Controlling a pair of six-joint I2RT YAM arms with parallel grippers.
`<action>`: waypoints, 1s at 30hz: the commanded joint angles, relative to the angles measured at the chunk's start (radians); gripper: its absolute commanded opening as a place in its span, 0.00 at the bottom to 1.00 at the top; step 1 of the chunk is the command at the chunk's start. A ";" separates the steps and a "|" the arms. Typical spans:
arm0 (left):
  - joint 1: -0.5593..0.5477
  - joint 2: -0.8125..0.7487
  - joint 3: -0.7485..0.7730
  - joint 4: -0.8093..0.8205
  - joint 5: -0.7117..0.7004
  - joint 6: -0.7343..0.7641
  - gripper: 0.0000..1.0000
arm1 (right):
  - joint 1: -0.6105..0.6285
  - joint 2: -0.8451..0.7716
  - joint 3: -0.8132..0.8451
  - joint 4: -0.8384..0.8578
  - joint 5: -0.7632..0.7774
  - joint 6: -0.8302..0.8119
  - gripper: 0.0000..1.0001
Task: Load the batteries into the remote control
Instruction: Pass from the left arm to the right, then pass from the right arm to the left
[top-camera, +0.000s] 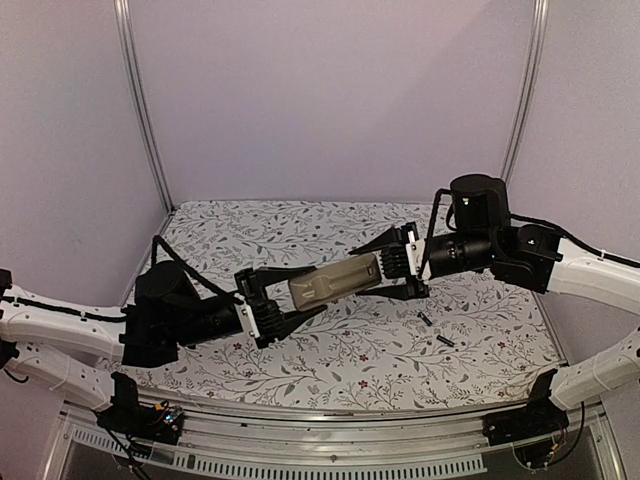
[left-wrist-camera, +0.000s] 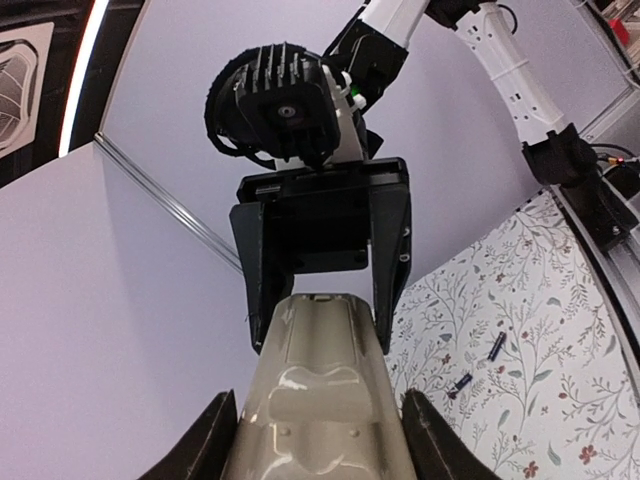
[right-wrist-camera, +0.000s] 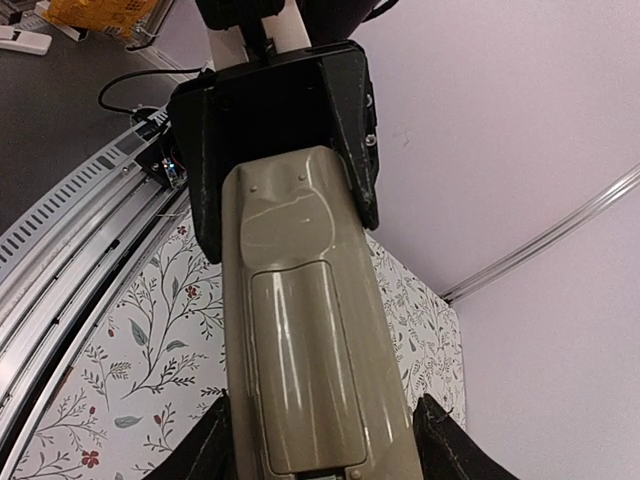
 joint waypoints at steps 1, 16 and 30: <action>0.004 0.015 0.023 0.008 0.007 -0.014 0.00 | 0.006 -0.008 -0.009 0.033 0.008 0.004 0.50; 0.006 0.042 0.073 0.043 -0.042 -0.296 0.73 | 0.007 -0.034 -0.041 0.101 0.065 0.014 0.20; 0.014 -0.045 0.145 -0.201 -0.271 -1.037 0.82 | 0.007 -0.060 -0.076 0.146 0.145 0.007 0.19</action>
